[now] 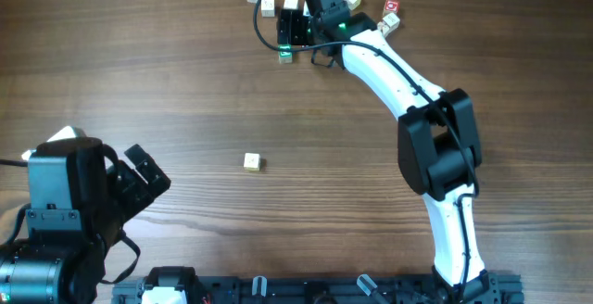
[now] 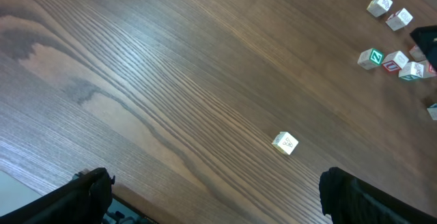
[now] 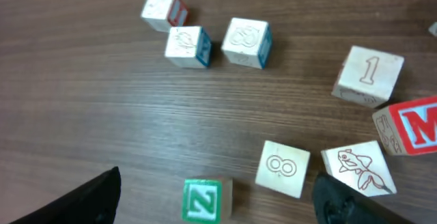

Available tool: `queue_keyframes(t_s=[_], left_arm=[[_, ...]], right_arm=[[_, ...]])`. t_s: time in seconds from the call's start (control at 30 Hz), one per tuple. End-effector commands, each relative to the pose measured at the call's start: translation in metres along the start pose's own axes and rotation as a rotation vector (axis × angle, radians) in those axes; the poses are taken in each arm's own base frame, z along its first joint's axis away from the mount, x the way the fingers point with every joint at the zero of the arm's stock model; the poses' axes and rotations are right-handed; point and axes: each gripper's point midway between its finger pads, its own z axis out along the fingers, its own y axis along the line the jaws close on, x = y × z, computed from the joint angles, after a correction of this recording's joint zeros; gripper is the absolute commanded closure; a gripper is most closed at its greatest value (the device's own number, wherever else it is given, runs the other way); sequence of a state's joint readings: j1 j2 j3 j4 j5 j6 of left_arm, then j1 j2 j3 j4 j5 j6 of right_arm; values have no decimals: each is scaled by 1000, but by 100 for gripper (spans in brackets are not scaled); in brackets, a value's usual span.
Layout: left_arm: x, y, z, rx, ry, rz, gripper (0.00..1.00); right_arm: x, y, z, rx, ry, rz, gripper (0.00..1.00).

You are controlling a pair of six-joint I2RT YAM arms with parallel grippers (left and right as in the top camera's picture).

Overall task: Form a horizontal line
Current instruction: 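Reach the right gripper forward to the block cluster, then grasp the blue H block with the right gripper and lift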

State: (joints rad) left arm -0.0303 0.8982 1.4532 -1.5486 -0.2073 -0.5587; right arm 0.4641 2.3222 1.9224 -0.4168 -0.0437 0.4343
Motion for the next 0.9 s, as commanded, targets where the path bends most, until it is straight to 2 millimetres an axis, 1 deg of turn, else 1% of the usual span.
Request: queue_keyframes(t_s=[0.0,0.03,0.1,0.17,0.27,0.4,0.47,0.6,0.7,0.83,0.87], left_arm=[[0,0,-1,7,0,-5,0],[0,0,-1,7,0,-5,0],[0,0,-1,7,0,-5,0],[0,0,-1,7,0,-6,0],[0,0,-1,7,0,-6,0],[0,0,-1,7,0,-5,0],[0,0,-1,7,0,-5,0],[0,0,-1,7,0,-5,0],[0,0,-1,7,0,-5,0],[0,0,-1,7,0,-5,0],[0,0,-1,7,0,-5,0]], right_arm=[[6,-20,22,83,-10,96,16],[7,-23,24,96,-16,109,16],[5,-22,26,89,-25,148,17],[7,-21,27,83,-20,154,22],[13,-25,34,89,-16,155,23],[23,-36,51,124,-20,171,23],[25,-45,58,161,-36,170,23],[19,-49,59,175,-69,168,25],[17,-48,59,170,-78,169,36],[23,-51,60,184,-51,148,45],[24,-51,60,186,-48,135,46]])
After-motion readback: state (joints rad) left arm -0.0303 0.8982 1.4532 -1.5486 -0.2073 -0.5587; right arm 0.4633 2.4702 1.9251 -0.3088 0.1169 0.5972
